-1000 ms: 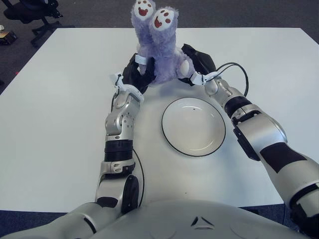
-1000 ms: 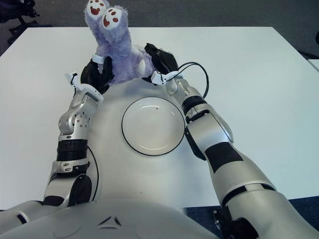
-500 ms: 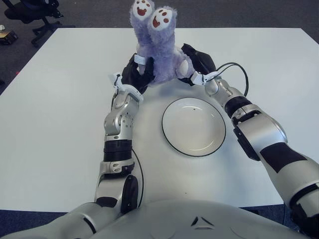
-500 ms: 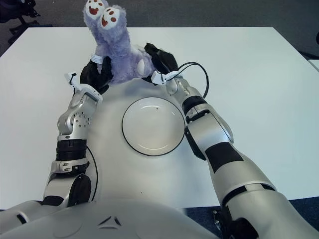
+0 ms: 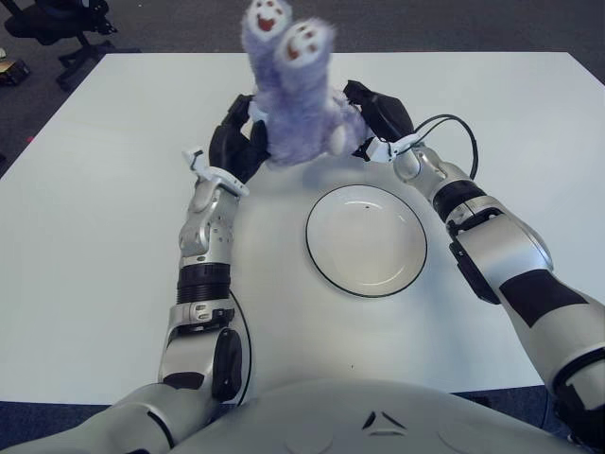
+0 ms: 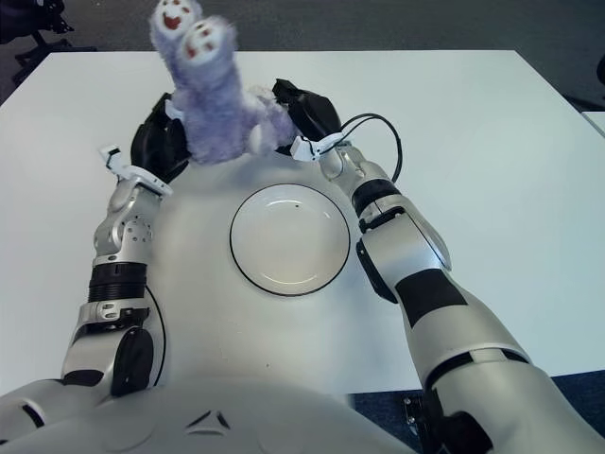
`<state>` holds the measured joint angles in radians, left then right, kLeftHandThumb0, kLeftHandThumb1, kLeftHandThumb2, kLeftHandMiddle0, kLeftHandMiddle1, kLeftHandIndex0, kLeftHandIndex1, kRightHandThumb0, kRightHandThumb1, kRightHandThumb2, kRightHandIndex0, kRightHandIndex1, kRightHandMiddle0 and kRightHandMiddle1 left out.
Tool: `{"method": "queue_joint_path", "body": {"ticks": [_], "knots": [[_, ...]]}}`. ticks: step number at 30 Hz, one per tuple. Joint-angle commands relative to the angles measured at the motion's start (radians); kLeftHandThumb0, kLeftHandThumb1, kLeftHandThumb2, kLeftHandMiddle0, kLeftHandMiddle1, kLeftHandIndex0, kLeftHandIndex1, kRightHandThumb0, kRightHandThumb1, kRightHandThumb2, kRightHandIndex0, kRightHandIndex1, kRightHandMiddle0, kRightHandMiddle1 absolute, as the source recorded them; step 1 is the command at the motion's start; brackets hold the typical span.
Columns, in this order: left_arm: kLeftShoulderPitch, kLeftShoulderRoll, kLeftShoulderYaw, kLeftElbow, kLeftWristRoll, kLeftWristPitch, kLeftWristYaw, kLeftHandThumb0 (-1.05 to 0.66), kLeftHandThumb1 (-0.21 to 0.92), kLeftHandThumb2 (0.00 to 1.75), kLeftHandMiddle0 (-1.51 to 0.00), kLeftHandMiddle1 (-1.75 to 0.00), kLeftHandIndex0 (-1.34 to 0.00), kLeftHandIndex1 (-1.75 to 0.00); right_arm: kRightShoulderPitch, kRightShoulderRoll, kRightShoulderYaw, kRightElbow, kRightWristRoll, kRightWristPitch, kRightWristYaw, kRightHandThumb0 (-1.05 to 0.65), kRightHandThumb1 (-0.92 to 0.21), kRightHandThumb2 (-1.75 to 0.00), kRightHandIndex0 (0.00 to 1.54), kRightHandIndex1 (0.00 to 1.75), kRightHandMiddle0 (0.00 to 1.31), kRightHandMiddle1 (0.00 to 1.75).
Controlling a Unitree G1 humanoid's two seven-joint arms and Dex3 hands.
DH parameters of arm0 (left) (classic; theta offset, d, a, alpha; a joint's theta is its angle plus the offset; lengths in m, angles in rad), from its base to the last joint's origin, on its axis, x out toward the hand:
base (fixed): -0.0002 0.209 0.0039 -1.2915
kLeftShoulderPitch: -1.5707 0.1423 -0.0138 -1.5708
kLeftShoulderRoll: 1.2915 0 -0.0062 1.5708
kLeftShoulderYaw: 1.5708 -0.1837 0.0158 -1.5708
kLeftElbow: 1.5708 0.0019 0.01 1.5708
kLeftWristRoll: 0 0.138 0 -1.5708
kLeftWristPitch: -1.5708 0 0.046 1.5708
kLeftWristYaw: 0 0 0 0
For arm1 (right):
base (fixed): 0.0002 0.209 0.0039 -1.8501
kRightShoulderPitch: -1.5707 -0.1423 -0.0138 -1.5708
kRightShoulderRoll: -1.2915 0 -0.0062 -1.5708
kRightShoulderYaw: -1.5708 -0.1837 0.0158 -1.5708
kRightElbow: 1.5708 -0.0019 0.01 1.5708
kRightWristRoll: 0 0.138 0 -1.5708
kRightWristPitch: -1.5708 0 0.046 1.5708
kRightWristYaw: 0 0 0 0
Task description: Put the doll into the plate.
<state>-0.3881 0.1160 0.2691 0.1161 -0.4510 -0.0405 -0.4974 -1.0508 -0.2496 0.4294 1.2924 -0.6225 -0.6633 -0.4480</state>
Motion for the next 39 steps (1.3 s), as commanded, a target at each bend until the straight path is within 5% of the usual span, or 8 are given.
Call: {"method": "queue_joint_path", "body": {"ticks": [1,3,7,11,17,34,39], "knots": [[0.031,0.046,-0.017,-0.038,0.038,-0.008,-0.003,-0.69,0.92,0.62,-0.4,-1.26,-0.19,-0.93,-0.03,-0.022,0.0,-0.016,-0.008,0.004,-0.005,0.0,-0.29,-1.33,0.57,1.75,0.49,1.68],[0.04,0.06,-0.023,-0.044,0.064,-0.03,0.007,-0.72,0.92,0.64,-0.39,-1.2,-0.18,-0.88,-0.029,-0.031,-0.002,-0.022,-0.007,0.004,-0.001,0.0,-0.29,-1.33,0.57,1.75,0.49,1.68],[0.062,0.086,-0.019,-0.048,0.123,-0.107,0.027,-0.74,0.92,0.5,-0.45,-0.72,-0.22,-0.72,-0.026,-0.052,-0.009,-0.04,0.0,0.013,0.017,0.0,-0.28,-1.34,0.58,1.75,0.49,1.69],[0.072,0.102,-0.007,-0.04,0.13,-0.142,0.028,-0.72,0.92,0.4,-0.52,-0.51,-0.3,-0.64,-0.021,-0.063,-0.014,-0.057,0.006,0.014,0.031,0.0,-0.28,-1.35,0.59,1.75,0.48,1.71],[0.076,0.148,0.022,-0.024,0.126,-0.151,0.035,-0.71,0.92,0.37,-0.56,-0.49,-0.34,-0.61,-0.006,-0.106,-0.027,-0.094,0.009,-0.038,0.02,0.0,-0.27,-1.37,0.59,1.75,0.47,1.73],[0.027,0.15,0.08,0.111,0.044,-0.127,0.077,-0.62,0.92,0.38,-0.56,-0.5,-0.38,-0.61,0.036,-0.183,-0.021,-0.188,-0.028,-0.067,-0.047,0.0,-0.32,-1.32,0.56,1.75,0.41,1.75],[0.022,0.147,0.082,0.121,0.041,-0.116,0.09,-0.6,0.92,0.35,-0.59,-0.48,-0.41,-0.61,0.068,-0.213,-0.026,-0.233,-0.041,-0.077,-0.069,0.34,-0.49,-1.09,0.47,1.75,0.53,1.75]]}}
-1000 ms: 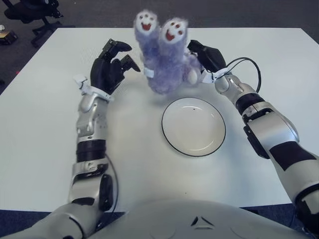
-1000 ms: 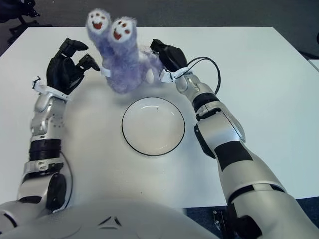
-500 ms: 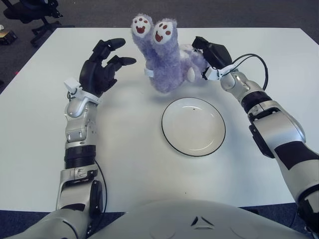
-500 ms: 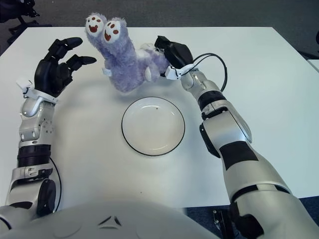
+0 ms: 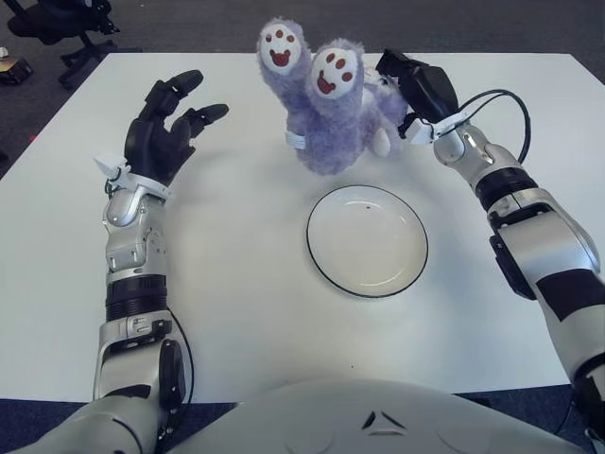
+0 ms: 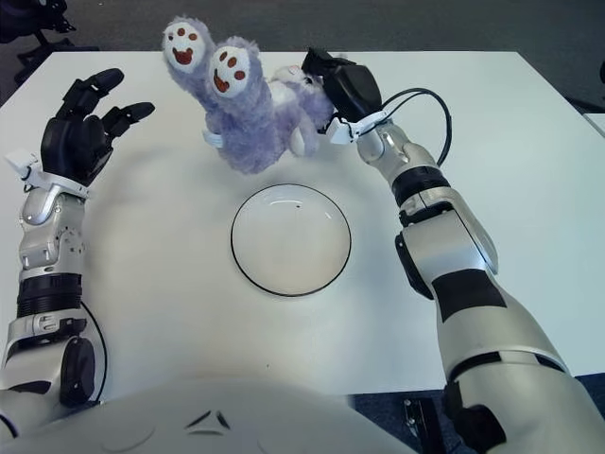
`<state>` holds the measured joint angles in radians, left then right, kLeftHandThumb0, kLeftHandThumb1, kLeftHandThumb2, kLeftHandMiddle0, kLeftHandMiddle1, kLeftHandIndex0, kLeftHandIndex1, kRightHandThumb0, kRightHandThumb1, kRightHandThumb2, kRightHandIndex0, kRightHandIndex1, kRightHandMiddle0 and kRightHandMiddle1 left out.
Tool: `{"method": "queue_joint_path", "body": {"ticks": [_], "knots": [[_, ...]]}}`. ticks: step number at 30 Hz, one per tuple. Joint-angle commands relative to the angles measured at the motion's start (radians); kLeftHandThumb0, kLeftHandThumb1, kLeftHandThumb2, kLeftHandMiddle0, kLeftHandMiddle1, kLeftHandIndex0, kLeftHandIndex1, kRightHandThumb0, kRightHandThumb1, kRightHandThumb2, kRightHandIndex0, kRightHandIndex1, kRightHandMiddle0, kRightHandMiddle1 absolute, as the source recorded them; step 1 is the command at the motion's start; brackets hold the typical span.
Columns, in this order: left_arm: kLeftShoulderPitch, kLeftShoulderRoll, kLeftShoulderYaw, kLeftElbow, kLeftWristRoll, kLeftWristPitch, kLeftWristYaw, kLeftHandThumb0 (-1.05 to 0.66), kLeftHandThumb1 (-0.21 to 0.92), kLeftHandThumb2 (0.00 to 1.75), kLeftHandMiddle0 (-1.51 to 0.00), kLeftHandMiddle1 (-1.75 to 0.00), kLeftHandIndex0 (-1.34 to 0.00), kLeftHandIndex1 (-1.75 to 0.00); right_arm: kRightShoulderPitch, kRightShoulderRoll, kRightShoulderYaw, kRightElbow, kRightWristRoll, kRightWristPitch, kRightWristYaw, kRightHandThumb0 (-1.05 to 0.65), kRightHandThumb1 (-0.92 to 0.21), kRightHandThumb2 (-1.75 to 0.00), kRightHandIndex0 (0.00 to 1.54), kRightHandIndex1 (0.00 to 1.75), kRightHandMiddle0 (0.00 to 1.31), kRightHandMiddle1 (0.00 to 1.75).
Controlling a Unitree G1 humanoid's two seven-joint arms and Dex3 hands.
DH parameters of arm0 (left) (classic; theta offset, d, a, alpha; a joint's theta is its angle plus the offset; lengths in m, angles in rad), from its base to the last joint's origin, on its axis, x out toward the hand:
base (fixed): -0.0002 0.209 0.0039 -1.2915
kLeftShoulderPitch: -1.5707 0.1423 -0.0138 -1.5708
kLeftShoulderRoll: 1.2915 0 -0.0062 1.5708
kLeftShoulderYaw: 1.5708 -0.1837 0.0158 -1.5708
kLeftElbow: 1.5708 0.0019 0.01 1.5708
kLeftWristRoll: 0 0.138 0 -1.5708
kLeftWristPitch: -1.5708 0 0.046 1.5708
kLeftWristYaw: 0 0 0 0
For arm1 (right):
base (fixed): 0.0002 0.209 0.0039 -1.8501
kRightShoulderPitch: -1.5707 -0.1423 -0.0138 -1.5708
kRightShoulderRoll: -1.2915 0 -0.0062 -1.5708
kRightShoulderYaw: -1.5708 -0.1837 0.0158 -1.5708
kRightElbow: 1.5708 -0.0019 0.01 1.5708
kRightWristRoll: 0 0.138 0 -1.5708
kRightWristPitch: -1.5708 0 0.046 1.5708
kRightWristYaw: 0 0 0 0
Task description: Put the doll into the plate.
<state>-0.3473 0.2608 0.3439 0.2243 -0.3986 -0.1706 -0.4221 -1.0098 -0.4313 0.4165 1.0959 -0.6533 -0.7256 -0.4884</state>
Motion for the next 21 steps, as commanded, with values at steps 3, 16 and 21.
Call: {"method": "queue_joint_path", "body": {"ticks": [3,16,21], "knots": [[-0.021,0.0,0.006,0.021,-0.008,0.013,0.025,-0.59,0.92,0.34,-0.61,-0.48,-0.41,-0.61,0.044,-0.041,-0.016,-0.06,-0.01,-0.017,-0.034,0.39,-0.52,-1.05,0.45,1.75,0.55,1.75],[-0.037,-0.013,0.0,0.085,0.031,-0.003,0.089,-0.59,0.92,0.34,-0.62,-0.47,-0.42,-0.6,0.175,-0.105,-0.072,-0.262,0.023,-0.04,0.02,0.4,-0.53,-1.03,0.44,1.75,0.56,1.75],[-0.052,-0.011,-0.003,0.123,0.049,-0.016,0.101,-0.58,0.92,0.36,-0.62,-0.47,-0.42,-0.6,0.233,-0.134,-0.099,-0.343,0.028,-0.051,0.056,0.4,-0.54,-1.03,0.44,1.75,0.56,1.75]]}}
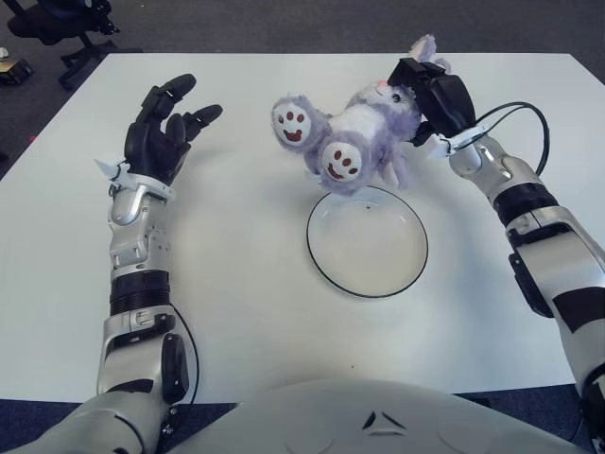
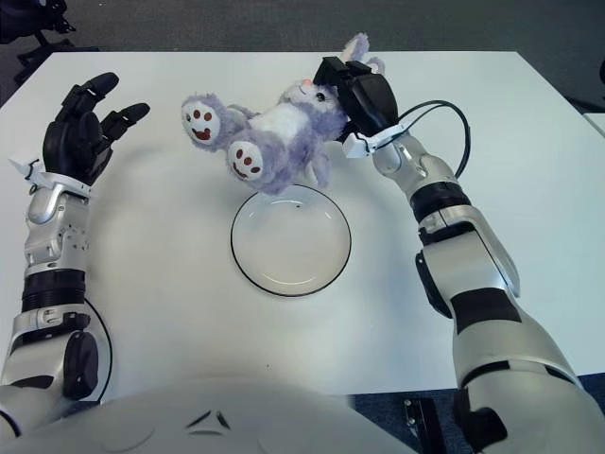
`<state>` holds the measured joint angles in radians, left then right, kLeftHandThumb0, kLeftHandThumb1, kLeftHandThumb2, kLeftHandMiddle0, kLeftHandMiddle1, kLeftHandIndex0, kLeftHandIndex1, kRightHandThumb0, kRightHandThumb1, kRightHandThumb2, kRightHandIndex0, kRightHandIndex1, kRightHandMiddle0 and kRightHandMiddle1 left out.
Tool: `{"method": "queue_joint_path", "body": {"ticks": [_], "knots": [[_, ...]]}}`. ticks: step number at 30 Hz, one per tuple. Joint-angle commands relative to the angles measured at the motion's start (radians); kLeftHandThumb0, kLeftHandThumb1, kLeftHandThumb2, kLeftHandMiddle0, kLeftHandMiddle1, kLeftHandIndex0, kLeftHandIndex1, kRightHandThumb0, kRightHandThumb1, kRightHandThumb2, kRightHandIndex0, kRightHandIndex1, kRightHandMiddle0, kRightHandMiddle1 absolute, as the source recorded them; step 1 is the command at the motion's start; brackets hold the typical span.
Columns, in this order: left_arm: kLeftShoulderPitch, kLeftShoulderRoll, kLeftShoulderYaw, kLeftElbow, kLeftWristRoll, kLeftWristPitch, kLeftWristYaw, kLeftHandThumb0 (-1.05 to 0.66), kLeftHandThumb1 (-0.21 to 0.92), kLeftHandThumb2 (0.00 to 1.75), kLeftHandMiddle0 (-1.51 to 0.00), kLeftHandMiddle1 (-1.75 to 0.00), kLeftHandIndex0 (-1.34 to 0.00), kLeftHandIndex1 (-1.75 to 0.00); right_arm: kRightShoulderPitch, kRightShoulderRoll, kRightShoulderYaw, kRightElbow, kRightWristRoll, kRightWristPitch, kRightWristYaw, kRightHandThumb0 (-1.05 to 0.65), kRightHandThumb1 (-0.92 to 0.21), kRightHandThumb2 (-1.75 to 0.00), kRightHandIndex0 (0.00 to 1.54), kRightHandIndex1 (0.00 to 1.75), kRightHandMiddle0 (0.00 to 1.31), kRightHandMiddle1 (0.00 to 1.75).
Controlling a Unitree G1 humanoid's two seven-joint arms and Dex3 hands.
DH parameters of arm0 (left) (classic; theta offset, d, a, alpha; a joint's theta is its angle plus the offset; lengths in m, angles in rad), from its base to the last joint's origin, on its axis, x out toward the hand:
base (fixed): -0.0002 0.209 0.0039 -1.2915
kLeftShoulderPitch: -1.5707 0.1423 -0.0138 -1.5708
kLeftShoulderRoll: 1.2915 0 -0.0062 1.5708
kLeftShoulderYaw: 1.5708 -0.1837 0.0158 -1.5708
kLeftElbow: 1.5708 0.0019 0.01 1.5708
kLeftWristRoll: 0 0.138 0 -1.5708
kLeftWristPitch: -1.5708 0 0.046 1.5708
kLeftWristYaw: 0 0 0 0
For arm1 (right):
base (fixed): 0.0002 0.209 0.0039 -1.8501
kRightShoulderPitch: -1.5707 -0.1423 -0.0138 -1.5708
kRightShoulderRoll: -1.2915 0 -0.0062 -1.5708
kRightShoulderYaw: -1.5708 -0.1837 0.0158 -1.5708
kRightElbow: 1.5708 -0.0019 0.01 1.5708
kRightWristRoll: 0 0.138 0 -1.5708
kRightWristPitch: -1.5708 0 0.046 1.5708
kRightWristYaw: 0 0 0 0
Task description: Put the doll into the plate.
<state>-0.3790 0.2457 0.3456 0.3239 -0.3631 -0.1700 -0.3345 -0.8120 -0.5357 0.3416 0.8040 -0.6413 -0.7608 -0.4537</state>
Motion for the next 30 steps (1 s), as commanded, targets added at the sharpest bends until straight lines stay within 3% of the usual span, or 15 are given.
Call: {"method": "queue_joint_path", "body": {"ticks": [1,3,7,10,13,21,30], "knots": [[-0.024,0.003,-0.005,0.03,0.016,-0.019,0.014,-0.58,0.92,0.36,-0.62,-0.47,-0.42,-0.6,0.044,-0.036,-0.029,-0.062,0.017,-0.022,0.027,0.4,-0.54,-1.03,0.44,1.75,0.56,1.75],[-0.029,0.001,-0.006,0.039,0.018,-0.02,0.016,-0.57,0.92,0.37,-0.63,-0.47,-0.42,-0.6,0.066,-0.052,-0.037,-0.076,0.015,-0.047,0.029,0.17,-0.62,-0.74,0.67,1.75,0.6,1.75],[-0.037,-0.004,-0.008,0.05,0.014,-0.011,0.014,-0.55,0.92,0.37,-0.63,-0.47,-0.43,-0.6,0.095,-0.071,-0.045,-0.089,0.0,-0.11,0.016,0.04,-0.73,-0.46,0.8,1.75,0.62,1.75],[-0.041,-0.007,-0.008,0.056,0.009,-0.006,0.012,-0.54,0.92,0.37,-0.63,-0.47,-0.43,-0.6,0.106,-0.077,-0.052,-0.096,-0.006,-0.147,0.009,0.01,-0.76,-0.38,0.83,1.75,0.63,1.75],[-0.046,-0.01,-0.01,0.064,0.004,-0.001,0.009,-0.52,0.92,0.37,-0.63,-0.47,-0.43,-0.61,0.13,-0.087,-0.06,-0.125,-0.024,-0.17,-0.009,0.0,-0.78,-0.33,0.85,1.75,0.63,1.75],[-0.058,-0.009,-0.015,0.076,0.002,0.005,0.004,-0.5,0.92,0.4,-0.63,-0.46,-0.4,-0.6,0.216,-0.105,-0.096,-0.25,-0.075,-0.134,-0.03,-0.01,-0.8,-0.29,0.87,1.75,0.65,1.75],[-0.07,-0.007,-0.025,0.077,0.006,0.016,0.005,-0.49,0.92,0.41,-0.63,-0.47,-0.4,-0.62,0.292,-0.09,-0.131,-0.315,0.141,-0.111,0.195,0.0,-0.81,-0.26,0.88,1.75,0.66,1.75]]}}
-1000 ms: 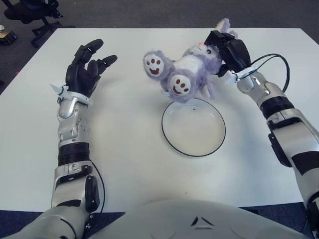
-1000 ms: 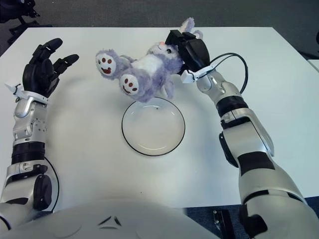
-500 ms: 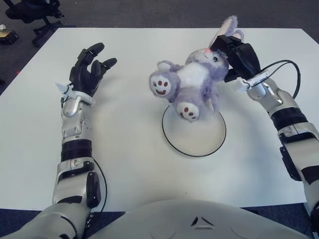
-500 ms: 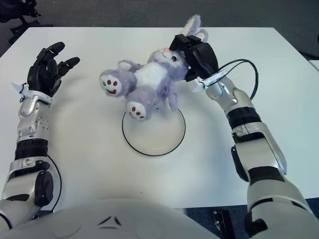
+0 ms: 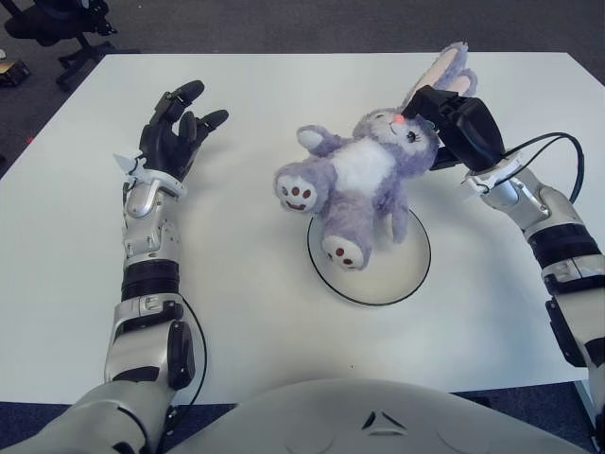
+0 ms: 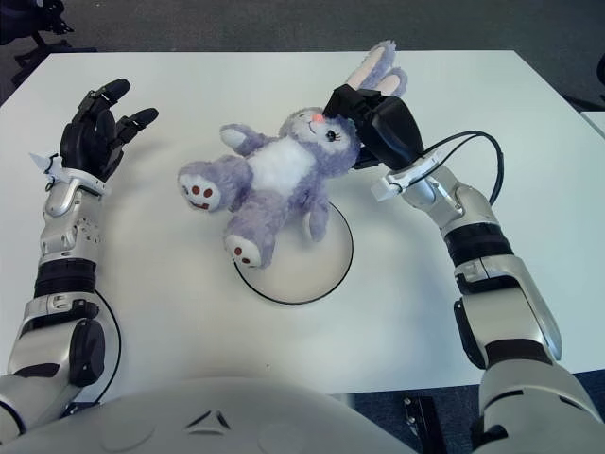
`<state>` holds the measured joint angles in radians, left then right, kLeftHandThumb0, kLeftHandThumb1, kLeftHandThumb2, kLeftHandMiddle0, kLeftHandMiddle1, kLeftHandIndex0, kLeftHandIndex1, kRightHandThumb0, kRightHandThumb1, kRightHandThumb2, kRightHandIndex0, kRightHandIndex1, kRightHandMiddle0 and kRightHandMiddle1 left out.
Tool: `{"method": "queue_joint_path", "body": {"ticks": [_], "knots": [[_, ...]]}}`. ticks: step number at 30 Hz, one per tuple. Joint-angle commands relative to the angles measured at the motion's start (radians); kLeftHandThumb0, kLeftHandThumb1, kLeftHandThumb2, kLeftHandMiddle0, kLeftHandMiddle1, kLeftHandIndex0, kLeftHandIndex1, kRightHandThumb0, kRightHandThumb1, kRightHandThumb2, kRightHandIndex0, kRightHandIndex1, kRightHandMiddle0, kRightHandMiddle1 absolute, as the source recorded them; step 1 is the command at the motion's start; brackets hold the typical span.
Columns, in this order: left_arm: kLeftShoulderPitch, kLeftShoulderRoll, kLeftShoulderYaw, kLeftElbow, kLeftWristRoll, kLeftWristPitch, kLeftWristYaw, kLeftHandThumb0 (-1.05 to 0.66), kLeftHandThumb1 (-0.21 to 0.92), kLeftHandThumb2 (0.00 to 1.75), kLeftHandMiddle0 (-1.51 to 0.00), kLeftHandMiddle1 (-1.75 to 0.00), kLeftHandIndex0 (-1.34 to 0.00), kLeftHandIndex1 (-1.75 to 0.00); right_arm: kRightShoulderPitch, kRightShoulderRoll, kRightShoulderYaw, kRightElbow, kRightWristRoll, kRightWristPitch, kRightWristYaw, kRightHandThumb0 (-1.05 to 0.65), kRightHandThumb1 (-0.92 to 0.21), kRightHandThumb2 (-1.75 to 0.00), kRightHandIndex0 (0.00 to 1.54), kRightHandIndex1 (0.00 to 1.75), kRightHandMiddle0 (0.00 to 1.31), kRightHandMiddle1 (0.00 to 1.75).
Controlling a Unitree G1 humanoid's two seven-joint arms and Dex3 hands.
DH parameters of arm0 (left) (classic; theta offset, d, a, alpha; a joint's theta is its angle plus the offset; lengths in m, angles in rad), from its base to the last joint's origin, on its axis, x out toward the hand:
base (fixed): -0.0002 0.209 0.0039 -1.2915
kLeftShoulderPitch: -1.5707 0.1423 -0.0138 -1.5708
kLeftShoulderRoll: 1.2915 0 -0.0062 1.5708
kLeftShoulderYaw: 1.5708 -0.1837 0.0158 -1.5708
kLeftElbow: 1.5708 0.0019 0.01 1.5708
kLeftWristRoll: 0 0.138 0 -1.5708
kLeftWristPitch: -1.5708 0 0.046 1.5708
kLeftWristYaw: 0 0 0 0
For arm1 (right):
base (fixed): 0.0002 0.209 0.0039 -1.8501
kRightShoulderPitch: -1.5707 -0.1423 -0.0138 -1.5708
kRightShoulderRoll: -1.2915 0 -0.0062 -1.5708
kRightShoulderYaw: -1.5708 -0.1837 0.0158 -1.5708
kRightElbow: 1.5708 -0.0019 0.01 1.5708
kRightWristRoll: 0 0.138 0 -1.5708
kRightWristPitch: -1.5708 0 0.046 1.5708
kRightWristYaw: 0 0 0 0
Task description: Put the doll into the plate.
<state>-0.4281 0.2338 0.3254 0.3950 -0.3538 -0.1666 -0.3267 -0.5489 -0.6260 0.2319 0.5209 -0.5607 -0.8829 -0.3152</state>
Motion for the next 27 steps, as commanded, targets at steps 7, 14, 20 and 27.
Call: {"method": "queue_joint_path", "body": {"ticks": [7,14,20,27], "knots": [[-0.031,0.005,-0.01,0.016,-0.003,0.014,-0.007,-0.48,0.92,0.42,-0.63,-0.48,-0.4,-0.65,0.066,0.005,-0.055,-0.078,0.108,0.021,0.133,0.04,-0.82,-0.26,0.89,1.75,0.66,1.75],[-0.039,0.004,-0.015,0.027,-0.005,0.016,-0.011,-0.47,0.92,0.42,-0.64,-0.49,-0.39,-0.67,0.102,0.008,-0.086,-0.116,0.132,0.017,0.181,0.05,-0.82,-0.26,0.91,1.75,0.67,1.75],[-0.047,0.003,-0.016,0.039,-0.008,0.016,-0.016,-0.46,0.92,0.42,-0.64,-0.5,-0.39,-0.68,0.123,0.014,-0.109,-0.153,0.152,0.028,0.222,0.05,-0.81,-0.27,0.93,1.75,0.68,1.75],[-0.052,0.001,-0.015,0.046,-0.009,0.013,-0.018,-0.46,0.92,0.43,-0.64,-0.5,-0.39,-0.69,0.131,0.03,-0.131,-0.167,0.173,0.042,0.253,0.05,-0.81,-0.28,0.93,1.75,0.69,1.75]]}}
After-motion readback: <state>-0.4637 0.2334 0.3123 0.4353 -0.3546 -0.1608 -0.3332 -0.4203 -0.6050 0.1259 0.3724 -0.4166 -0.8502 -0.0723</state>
